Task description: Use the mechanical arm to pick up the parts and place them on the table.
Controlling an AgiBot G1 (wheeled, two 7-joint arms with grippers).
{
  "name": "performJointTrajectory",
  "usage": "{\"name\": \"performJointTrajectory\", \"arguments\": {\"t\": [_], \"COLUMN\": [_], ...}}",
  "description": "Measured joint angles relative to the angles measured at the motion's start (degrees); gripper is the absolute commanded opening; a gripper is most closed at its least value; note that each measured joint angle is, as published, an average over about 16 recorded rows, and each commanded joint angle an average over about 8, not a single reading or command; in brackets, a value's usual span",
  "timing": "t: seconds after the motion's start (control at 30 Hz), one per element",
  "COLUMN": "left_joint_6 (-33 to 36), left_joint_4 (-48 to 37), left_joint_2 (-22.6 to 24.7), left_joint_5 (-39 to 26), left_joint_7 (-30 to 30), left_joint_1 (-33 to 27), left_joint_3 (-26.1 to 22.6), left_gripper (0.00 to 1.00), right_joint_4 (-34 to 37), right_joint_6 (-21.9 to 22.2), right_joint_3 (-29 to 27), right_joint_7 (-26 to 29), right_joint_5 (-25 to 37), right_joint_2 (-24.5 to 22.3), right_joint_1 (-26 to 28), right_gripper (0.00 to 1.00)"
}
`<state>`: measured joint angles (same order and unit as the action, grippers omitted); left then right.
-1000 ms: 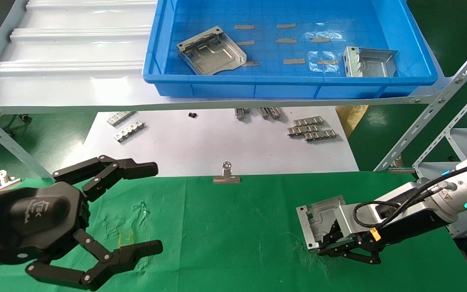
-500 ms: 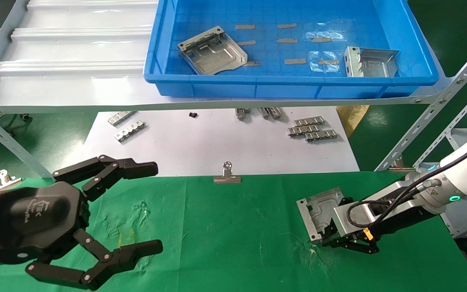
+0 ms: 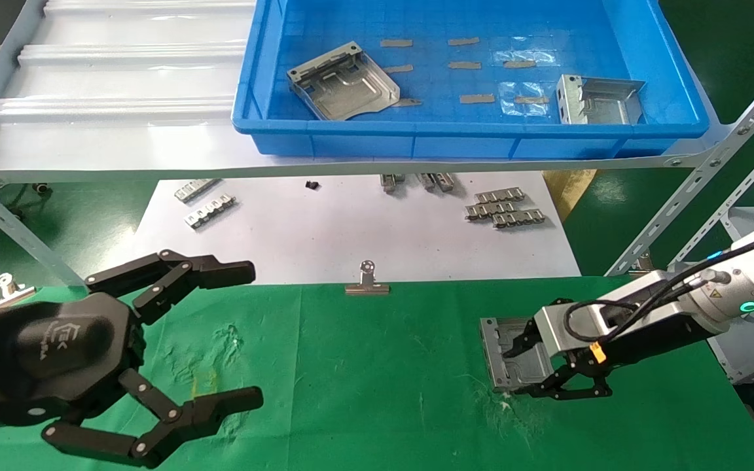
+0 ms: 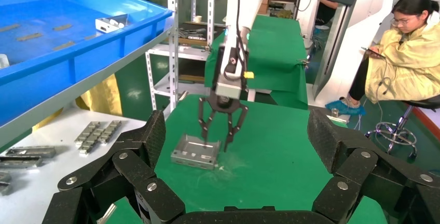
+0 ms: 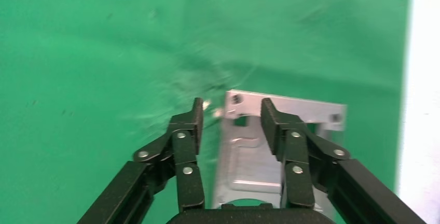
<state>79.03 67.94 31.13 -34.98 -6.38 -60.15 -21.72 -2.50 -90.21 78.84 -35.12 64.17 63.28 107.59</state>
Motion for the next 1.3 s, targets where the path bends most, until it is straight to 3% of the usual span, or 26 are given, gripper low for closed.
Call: {"name": "performJointTrajectory", "arguments": {"t": [0.37,0.73,1.3], "left_joint_6": [0.0,0.0,0.0], "left_joint_4": [0.0,0.0,0.0], "left_joint_2": [0.0,0.0,0.0], "left_joint_5": [0.0,0.0,0.0], "left_joint_7": [0.0,0.0,0.0], "left_joint_1": [0.0,0.0,0.0], "left_joint_3": [0.0,0.0,0.0], "left_gripper": [1.00,1.00,1.00], "right_joint_4": [-0.2,-2.1,-18.8], "right_joint_6": [-1.6,-1.5,0.0], "right_joint_3": [-4.9,-6.4,-20.0], "right_joint_7": [7.0,8.0,17.2], "right_joint_5": [-7.5,-7.9,-11.3], "right_joint_2": [-1.9,-2.6,-8.8], "right_joint_1": [0.0,-1.3,-12.1], "right_gripper": [1.00,1.00,1.00]}}
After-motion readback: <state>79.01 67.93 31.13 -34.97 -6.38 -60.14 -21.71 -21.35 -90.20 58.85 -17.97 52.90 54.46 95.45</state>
